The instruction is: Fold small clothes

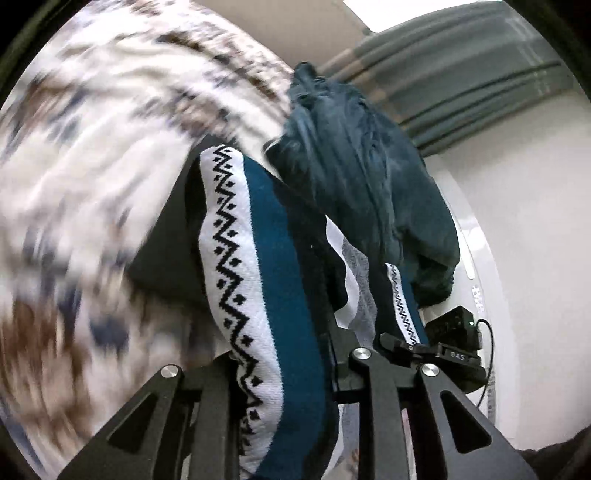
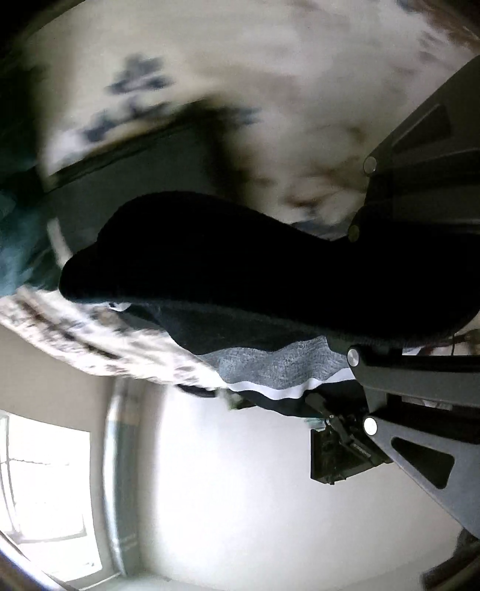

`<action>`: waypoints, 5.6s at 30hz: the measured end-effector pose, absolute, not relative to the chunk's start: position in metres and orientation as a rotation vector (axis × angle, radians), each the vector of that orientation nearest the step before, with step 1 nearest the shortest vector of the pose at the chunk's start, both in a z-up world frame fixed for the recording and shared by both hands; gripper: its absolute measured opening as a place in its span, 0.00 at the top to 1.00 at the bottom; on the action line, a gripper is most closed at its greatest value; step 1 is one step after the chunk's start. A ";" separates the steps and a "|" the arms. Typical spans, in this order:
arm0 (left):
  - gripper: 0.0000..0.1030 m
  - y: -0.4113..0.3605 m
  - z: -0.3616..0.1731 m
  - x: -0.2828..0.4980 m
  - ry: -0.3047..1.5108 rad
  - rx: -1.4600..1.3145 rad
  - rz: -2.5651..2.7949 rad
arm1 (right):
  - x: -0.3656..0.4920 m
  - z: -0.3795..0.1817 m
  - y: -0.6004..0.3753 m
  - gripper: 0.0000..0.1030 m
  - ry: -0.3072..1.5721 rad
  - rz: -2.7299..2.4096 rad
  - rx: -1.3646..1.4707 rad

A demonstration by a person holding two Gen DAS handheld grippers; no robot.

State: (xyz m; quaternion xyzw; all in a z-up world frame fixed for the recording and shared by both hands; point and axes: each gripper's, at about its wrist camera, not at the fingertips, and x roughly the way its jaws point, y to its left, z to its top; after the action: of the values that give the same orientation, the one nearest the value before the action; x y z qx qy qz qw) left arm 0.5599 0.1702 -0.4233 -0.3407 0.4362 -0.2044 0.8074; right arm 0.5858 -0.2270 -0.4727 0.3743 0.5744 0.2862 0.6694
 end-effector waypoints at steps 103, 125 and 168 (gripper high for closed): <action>0.00 0.071 -0.046 0.260 0.712 -0.046 0.048 | 0.190 0.071 -0.149 0.00 0.695 -0.023 -0.020; 0.00 0.075 -0.045 0.260 0.709 -0.045 0.092 | 0.189 0.077 -0.152 0.00 0.691 -0.012 -0.019; 0.00 0.083 -0.045 0.267 0.709 -0.043 0.120 | 0.219 0.081 -0.151 0.00 0.696 0.023 -0.038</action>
State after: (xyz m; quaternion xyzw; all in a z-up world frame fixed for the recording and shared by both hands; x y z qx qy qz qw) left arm 0.2666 0.0831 -0.0454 -0.0212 0.3467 0.0589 0.9359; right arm 0.2190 -0.1509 0.0807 -0.0184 0.3411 0.0112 0.9398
